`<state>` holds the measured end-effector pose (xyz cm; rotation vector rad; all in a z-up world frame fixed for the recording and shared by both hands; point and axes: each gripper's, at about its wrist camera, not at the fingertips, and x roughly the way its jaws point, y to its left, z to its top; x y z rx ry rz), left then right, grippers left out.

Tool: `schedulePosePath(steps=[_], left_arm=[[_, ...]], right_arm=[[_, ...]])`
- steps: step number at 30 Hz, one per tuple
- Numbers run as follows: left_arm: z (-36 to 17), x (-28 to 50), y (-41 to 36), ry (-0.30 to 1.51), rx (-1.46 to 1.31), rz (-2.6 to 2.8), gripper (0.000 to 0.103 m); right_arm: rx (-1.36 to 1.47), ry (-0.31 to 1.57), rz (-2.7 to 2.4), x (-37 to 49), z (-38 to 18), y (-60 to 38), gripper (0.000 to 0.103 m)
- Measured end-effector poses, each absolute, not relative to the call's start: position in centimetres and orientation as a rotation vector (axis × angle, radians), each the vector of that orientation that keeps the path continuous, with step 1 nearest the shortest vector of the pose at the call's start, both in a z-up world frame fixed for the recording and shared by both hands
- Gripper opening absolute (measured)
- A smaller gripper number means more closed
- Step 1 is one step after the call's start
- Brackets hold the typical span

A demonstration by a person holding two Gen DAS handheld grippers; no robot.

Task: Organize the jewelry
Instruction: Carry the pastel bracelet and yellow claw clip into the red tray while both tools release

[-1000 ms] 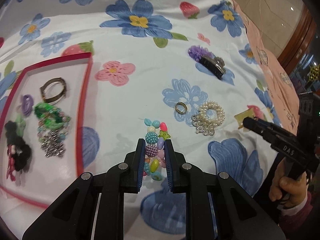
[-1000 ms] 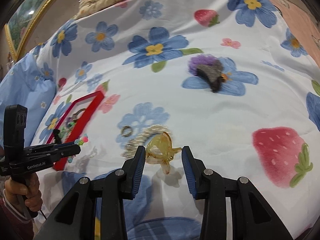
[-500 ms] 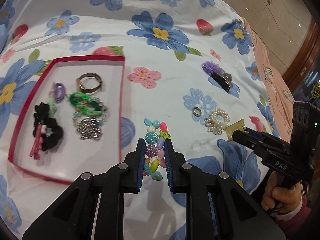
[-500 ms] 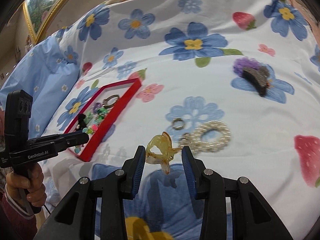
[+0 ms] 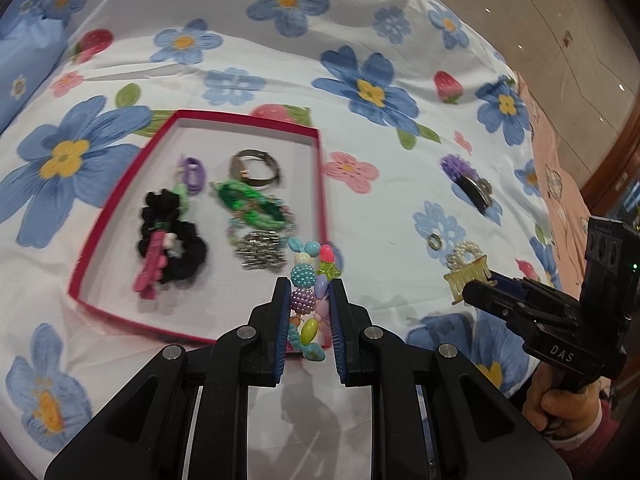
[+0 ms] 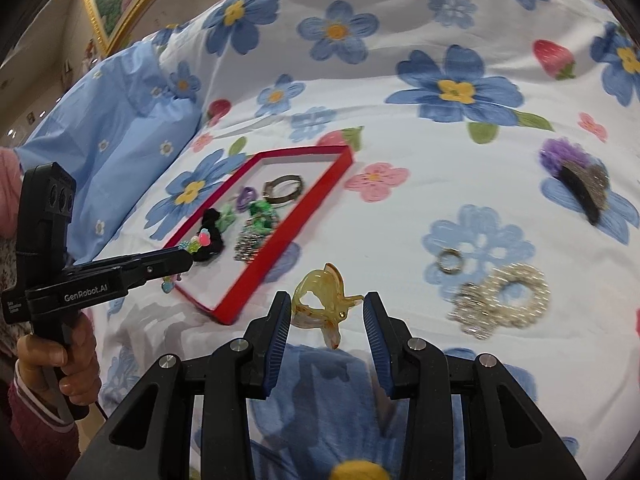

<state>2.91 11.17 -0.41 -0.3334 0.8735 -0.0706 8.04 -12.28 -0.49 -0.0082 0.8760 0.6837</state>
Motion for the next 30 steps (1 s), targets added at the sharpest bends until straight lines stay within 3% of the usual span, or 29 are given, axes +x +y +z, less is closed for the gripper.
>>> schedulePosePath(steps=[30], left_arm=[[-2.9, 2.3, 22.5, 0.883, -0.420, 0.153, 0.017]], right_arm=[[-0.099, 0.922, 0.890, 10.0, -1.3, 0.5, 0.038]])
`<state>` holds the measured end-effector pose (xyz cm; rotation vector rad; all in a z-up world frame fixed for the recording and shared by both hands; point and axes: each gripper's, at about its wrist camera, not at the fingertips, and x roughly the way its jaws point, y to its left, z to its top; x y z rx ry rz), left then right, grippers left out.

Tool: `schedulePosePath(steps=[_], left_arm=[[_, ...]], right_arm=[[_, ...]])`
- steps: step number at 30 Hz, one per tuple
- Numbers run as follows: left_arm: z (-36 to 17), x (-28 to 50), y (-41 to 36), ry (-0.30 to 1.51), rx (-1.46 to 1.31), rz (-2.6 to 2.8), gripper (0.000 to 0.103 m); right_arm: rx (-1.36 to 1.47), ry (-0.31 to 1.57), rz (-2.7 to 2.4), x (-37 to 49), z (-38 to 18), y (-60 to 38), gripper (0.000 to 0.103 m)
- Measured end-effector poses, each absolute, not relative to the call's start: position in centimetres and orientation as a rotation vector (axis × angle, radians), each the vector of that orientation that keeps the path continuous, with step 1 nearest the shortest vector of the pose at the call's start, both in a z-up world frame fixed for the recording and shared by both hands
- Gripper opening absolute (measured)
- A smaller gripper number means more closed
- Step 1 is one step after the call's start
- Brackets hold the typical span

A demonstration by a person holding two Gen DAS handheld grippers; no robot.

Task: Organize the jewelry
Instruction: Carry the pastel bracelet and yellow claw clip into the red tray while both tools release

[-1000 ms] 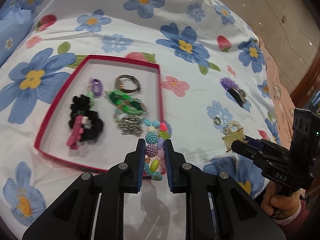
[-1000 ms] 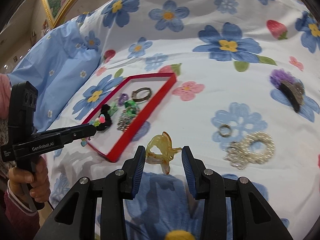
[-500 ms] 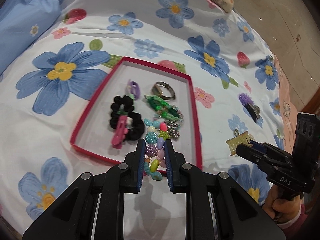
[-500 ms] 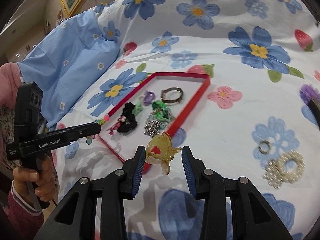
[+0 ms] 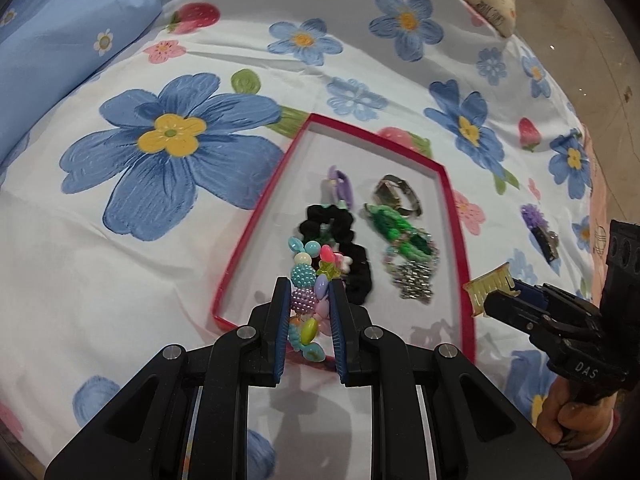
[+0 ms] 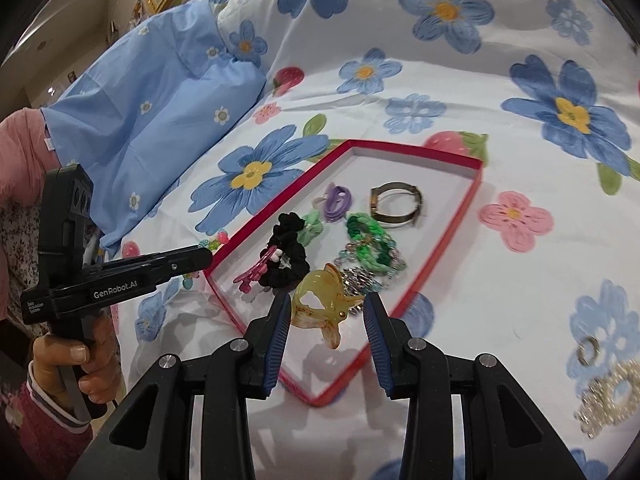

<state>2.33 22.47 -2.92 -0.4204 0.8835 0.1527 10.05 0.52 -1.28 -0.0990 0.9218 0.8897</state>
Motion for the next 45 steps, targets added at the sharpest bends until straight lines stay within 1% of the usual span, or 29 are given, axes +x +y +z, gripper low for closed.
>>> schedulePosePath(steps=[6, 19, 30, 32, 34, 36, 41, 45], left_arm=[[-4.5, 3.4, 23.1, 0.915, -0.416, 0.166, 0.017], [-6.8, 4.5, 23.3, 0.979, -0.394, 0.186, 0.017], [-7.4, 4.6, 23.4, 0.992, -0.405, 0.191, 0.018], [-7.4, 4.5, 23.4, 0.993, -0.411, 0.186, 0.020], [-7.3, 4.5, 23.4, 0.989, -0.414, 0.188, 0.027], [-7.2, 4.4, 23.3, 0.985, -0.408, 0.193, 0.030], [-7.0, 4.3, 23.4, 0.983, -0.414, 0.196, 0.033], [-6.6, 4.1, 23.3, 0.977, -0.416, 0.200, 0.037]], right_arm=[[-0.144, 0.975, 0.903, 10.9, -3.5, 3.2, 0.038], [-0.226, 1.059, 0.931, 11.1, -6.3, 5.8, 0.038], [-0.304, 1.065, 0.947, 11.0, -6.6, 6.6, 0.038], [-0.301, 1.068, 0.947, 11.0, -6.7, 6.6, 0.038], [-0.300, 1.067, 0.946, 11.0, -6.7, 6.6, 0.038], [-0.293, 1.067, 0.945, 11.1, -6.7, 6.6, 0.039], [-0.277, 1.069, 0.943, 11.1, -6.5, 6.4, 0.039], [-0.270, 1.069, 0.941, 11.0, -6.3, 6.2, 0.040]])
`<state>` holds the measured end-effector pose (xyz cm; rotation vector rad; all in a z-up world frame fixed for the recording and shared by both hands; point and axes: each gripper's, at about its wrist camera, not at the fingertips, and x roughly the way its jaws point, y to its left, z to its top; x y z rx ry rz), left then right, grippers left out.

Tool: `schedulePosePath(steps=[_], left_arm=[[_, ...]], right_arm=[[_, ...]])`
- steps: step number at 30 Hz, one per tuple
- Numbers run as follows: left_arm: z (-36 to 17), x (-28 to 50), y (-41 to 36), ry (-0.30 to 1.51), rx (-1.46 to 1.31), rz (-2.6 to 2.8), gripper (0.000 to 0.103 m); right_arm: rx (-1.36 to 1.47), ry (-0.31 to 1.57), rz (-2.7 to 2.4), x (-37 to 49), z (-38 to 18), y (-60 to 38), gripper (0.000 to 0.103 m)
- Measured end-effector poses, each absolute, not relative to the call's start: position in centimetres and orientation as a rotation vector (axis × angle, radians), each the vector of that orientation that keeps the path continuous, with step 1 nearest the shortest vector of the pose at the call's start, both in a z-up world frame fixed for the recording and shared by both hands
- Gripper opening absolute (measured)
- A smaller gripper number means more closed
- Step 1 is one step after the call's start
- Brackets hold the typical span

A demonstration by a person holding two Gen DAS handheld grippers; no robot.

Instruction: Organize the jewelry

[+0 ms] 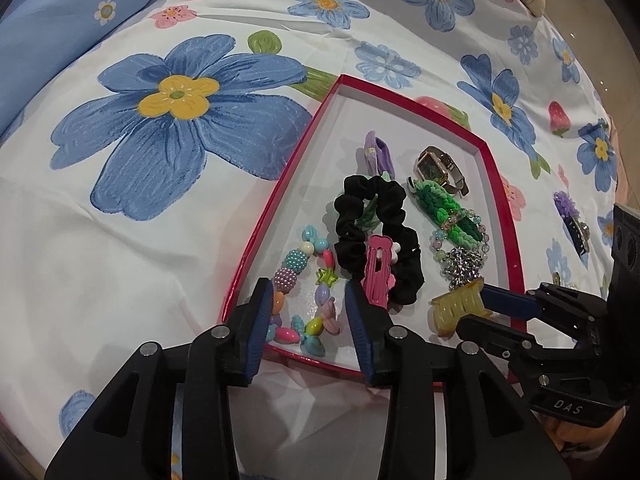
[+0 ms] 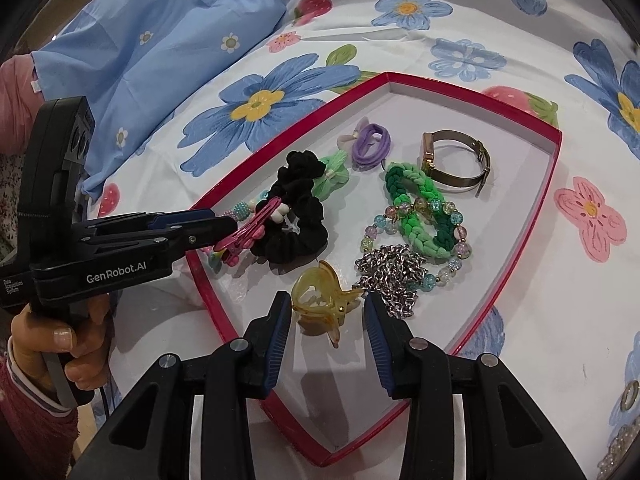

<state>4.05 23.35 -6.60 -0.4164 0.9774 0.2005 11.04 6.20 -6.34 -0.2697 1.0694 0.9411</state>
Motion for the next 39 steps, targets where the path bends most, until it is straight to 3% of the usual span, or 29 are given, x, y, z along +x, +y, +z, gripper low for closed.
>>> schedulePosePath(steps=[15, 21, 27, 29, 39], left_arm=[[-5.0, 2.3, 22.5, 0.944, -0.427, 0.217, 0.048], [-4.4, 1.3, 22.2, 0.926, -0.446, 0.227, 0.059], [-4.1, -0.4, 21.7, 0.896, -0.503, 0.239, 0.081], [-4.0, -0.9, 21.5, 0.884, -0.514, 0.242, 0.082], [-3.1, -3.3, 20.1, 0.857, -0.536, 0.265, 0.088]], right_arm=[[-0.159, 1.019, 0.911, 9.9, -4.1, 2.3, 0.044], [-0.098, 0.992, 0.889, 9.6, -3.5, 0.8, 0.044], [-0.010, 0.954, 0.877, 9.5, -2.9, -0.6, 0.048], [0.021, 0.950, 0.876, 9.4, -2.9, -1.0, 0.053], [0.121, 0.934, 0.870, 8.2, -2.8, -2.9, 0.053]])
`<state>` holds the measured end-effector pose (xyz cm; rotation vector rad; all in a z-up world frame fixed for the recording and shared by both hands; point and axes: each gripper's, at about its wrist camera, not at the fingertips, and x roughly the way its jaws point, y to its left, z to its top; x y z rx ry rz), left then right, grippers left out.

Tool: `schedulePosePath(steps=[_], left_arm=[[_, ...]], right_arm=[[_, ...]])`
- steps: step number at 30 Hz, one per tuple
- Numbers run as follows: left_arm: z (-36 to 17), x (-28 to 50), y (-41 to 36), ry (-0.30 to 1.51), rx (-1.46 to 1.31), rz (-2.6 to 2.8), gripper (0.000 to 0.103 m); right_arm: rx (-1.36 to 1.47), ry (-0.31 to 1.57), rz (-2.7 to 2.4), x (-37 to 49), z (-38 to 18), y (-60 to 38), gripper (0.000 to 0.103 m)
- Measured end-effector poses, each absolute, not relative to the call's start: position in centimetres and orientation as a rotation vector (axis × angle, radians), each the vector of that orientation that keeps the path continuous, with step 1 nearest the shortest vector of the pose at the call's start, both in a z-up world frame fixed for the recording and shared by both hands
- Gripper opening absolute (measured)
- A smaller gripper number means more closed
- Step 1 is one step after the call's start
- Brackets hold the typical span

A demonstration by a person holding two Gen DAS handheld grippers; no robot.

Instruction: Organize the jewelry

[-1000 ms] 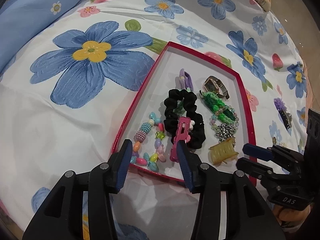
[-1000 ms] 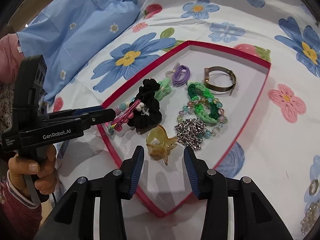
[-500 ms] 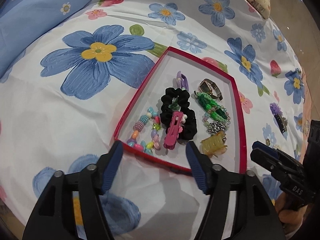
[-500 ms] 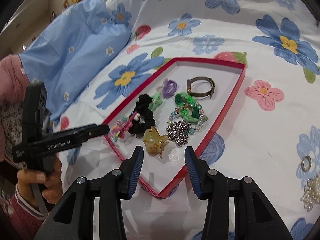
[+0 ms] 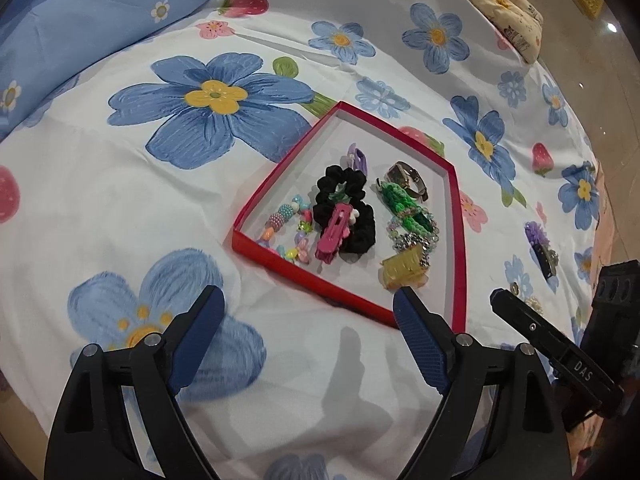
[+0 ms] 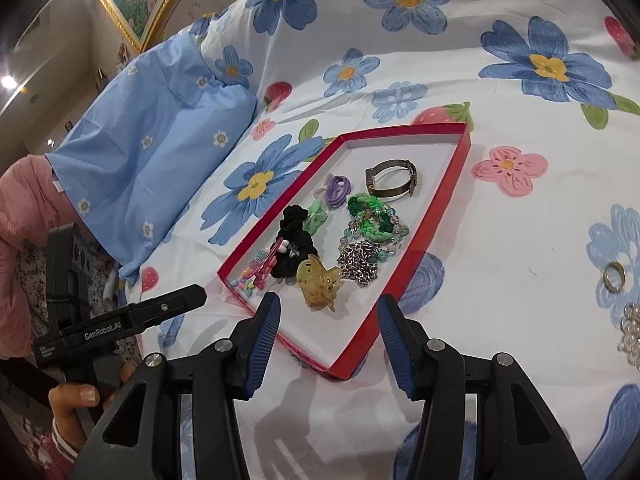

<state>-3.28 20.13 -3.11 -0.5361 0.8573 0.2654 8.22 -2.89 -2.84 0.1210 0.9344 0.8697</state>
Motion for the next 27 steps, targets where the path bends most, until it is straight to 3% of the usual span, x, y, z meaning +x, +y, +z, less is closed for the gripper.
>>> schedulePosePath(steps=[6, 14, 20, 23, 27], left_arm=[[-2.9, -4.5, 19.0, 0.850, -0.524, 0.262, 0.088], [-2.0, -6.5, 17.5, 0.798, -0.472, 0.308, 0.088], [0.0, -7.7, 16.1, 0.727, -0.404, 0.308, 0.089], [2.1, -7.8, 15.2, 0.674, -0.319, 0.334, 0.101], [3.6, -7.5, 14.3, 0.627, -0.202, 0.385, 0.103]], right_arm=[[0.149, 0.921, 0.866, 7.3, -2.8, -3.9, 0.059], [0.146, 0.846, 0.854, 6.0, -1.8, -5.4, 0.079], [0.127, 0.728, 0.851, 4.7, -0.2, -6.2, 0.079], [0.086, 0.646, 0.848, 4.1, 1.7, -6.3, 0.086], [0.014, 0.548, 0.842, 3.5, 4.7, -5.9, 0.100]])
